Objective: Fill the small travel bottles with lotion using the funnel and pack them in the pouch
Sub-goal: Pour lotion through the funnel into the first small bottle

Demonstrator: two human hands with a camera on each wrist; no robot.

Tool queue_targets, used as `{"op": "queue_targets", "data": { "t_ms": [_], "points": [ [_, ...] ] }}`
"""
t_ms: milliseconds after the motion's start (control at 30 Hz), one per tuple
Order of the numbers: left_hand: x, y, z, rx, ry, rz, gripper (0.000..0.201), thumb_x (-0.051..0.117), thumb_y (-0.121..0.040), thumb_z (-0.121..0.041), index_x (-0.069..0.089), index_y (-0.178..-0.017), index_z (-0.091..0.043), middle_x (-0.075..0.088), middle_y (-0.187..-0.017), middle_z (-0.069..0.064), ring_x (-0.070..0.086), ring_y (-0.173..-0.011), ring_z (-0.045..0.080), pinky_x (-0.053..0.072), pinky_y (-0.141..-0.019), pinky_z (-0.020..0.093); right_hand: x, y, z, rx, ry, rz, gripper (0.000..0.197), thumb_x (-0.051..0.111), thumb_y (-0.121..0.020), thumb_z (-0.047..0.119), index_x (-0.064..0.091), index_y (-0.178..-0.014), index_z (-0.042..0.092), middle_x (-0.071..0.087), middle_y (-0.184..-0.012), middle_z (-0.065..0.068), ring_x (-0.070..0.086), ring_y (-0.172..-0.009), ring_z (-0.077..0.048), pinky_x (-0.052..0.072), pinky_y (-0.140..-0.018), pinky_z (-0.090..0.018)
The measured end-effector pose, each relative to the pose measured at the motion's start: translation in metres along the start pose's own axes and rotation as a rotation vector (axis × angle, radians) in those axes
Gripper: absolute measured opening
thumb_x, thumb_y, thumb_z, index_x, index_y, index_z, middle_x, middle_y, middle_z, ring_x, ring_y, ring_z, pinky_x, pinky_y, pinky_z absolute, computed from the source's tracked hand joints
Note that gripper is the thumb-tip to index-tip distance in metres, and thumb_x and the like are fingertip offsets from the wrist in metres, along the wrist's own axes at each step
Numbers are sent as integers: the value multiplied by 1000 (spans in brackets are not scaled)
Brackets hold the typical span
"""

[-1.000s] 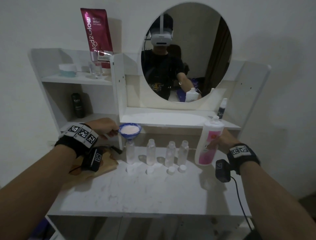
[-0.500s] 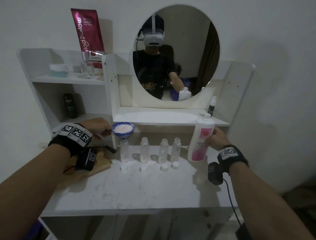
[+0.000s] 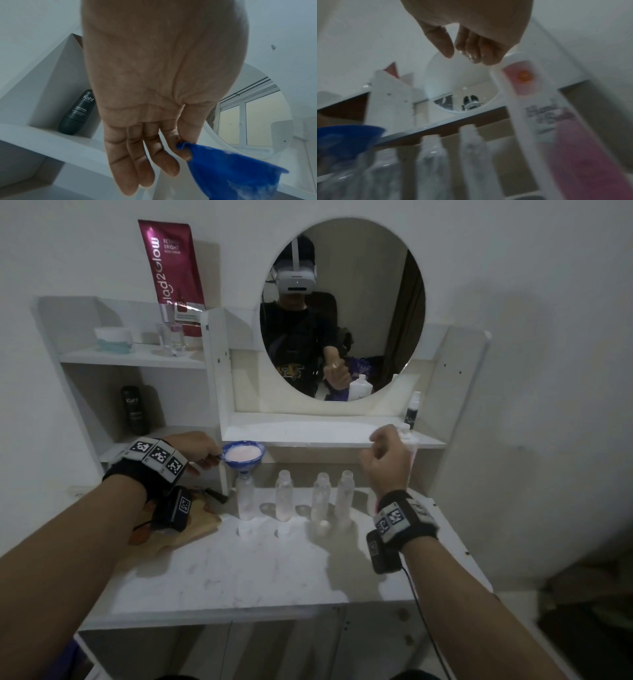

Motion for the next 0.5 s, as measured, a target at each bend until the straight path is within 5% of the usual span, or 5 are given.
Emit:
{"op": "queue_targets", "data": {
  "t_ms": [100,233,400,500],
  "points": [
    [0,2,0,5,8,2,19,53,-96,-18,64,-89,-4,62,-86,11,57,-78,21,47,-66,30,40,18,32,-72,23,72,19,61,-84,6,51,-88,22,57,-64,-4,59,-60,-23,56,-57,-45],
    [1,4,-1,13,2,17,19,53,-96,-19,63,-87,-6,62,-83,8,56,-74,19,47,-65,29,120,47,38,66,2,419,9,64,-85,19,57,-91,20,64,-81,-1,63,-77,-22,57,-74,-48],
    [0,5,2,20,-2,33,16,55,-94,-20,63,-88,-7,63,-83,6,58,-75,17,48,-66,29,199,92,21,142,157,704,48,72,-80,38,56,-123,24,63,-120,-2,63,-102,-22,53,-90,-43],
    [0,5,0,51,-20,65,16,55,-94,-21,64,-89,-9,64,-85,5,60,-79,18,49,-73,31,222,104,9,233,182,743,58,72,-80,41,52,-131,20,62,-123,-6,65,-99,-27,56,-86,-47]
  ]
}}
Point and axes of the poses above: each hand's wrist, its own y-axis away from the middle knuckle, its own x-axis out of the palm, z = x × y, the point moved 10 cm from there along -y, towards the middle knuckle
